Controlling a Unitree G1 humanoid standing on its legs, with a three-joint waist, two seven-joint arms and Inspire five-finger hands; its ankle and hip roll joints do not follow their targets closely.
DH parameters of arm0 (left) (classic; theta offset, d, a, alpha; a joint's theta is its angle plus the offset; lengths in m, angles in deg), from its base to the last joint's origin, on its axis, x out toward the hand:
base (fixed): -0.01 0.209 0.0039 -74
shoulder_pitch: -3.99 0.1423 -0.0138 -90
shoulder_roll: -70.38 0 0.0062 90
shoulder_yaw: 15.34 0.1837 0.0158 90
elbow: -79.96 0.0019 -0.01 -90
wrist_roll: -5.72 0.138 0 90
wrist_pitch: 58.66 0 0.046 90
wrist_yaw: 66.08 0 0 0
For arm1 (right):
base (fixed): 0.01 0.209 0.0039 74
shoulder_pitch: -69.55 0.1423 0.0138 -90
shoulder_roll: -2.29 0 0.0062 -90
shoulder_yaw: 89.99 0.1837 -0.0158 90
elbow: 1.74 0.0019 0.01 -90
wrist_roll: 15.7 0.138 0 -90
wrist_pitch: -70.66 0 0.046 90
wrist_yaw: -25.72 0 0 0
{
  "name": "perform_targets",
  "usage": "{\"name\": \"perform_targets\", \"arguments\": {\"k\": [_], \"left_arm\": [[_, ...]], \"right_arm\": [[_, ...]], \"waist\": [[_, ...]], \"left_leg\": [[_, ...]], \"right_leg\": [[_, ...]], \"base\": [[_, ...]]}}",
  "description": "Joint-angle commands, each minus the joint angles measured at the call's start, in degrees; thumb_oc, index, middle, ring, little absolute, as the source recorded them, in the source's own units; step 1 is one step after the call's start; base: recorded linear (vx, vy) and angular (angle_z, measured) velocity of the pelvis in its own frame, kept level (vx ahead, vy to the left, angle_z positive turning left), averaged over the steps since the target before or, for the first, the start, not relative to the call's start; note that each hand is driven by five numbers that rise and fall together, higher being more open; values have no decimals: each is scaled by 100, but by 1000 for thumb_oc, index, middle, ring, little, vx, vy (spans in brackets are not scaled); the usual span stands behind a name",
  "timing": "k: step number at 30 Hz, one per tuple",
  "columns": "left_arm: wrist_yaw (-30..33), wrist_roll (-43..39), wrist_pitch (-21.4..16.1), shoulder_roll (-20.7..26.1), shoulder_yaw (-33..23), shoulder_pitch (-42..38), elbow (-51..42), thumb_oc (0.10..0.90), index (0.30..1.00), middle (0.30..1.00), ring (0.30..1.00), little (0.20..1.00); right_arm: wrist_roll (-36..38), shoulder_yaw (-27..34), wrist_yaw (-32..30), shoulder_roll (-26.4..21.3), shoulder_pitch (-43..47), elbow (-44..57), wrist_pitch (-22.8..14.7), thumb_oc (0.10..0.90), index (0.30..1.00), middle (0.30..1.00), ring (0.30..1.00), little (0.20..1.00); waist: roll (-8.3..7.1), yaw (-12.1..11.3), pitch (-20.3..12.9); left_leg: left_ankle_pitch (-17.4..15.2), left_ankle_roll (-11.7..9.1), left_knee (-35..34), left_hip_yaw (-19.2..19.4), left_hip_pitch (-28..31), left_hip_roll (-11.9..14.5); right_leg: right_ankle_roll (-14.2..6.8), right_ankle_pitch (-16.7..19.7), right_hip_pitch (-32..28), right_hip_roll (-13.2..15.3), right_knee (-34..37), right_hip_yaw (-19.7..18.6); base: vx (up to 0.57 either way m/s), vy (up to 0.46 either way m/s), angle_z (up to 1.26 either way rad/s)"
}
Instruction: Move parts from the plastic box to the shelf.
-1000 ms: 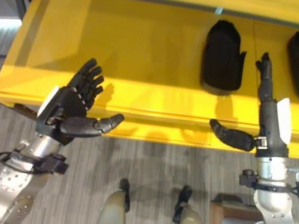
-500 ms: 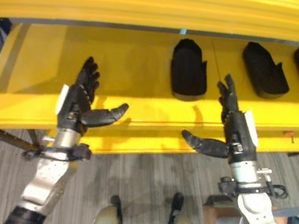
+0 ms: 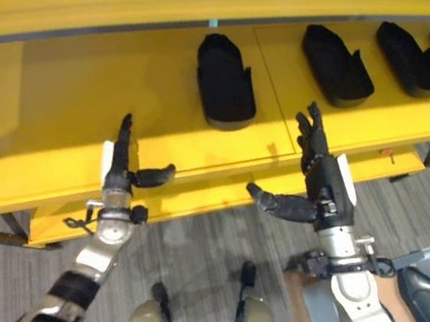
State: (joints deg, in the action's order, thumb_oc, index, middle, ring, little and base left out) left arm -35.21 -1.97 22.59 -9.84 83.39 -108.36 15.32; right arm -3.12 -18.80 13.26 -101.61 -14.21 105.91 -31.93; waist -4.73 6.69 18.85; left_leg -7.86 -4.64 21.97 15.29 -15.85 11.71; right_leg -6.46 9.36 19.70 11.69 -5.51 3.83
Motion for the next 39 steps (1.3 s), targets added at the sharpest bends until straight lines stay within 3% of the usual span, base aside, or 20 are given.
{"name": "perform_targets", "arguments": {"k": [1, 9, 17, 39], "left_arm": [[399, -8, -291, 59, -111, -594, 205, 900, 1000, 1000, 1000, 1000], [706, -546, -432, 39, -172, -1219, 796, 900, 1000, 1000, 1000, 1000], [680, -375, -430, -77, 158, -1415, 718, 900, 1000, 1000, 1000, 1000], [98, -296, -540, -768, 1156, -1075, -400, 900, 1000, 1000, 1000, 1000]], "right_arm": [[186, 197, -197, -159, 482, 967, -837, 900, 1000, 1000, 1000, 1000], [165, 89, -369, -272, 472, 1039, -938, 900, 1000, 1000, 1000, 1000], [162, 115, -391, -306, 406, 1093, -992, 900, 1000, 1000, 1000, 1000], [-107, 253, -648, -205, 404, 1082, -969, 900, 1000, 1000, 1000, 1000]], "waist": [[69, 37, -92], [49, 181, -22], [40, 266, 22], [118, 325, 82]], "left_leg": [[921, -224, -999, -835, 362, 250], [971, -270, -1021, -774, 298, 295], [978, -285, -1074, -733, 313, 327], [954, -248, -1103, -649, 258, 324]], "right_leg": [[-259, -728, -128, 188, -1079, -82], [-252, -686, 9, 146, -1088, -135], [-243, -681, 55, 109, -1096, -165], [-229, -658, 215, 80, -1115, -255]], "base": [[0, 0, 0], [-4, -12, -3], [1, -5, -1], [2, -1, -1]]}}
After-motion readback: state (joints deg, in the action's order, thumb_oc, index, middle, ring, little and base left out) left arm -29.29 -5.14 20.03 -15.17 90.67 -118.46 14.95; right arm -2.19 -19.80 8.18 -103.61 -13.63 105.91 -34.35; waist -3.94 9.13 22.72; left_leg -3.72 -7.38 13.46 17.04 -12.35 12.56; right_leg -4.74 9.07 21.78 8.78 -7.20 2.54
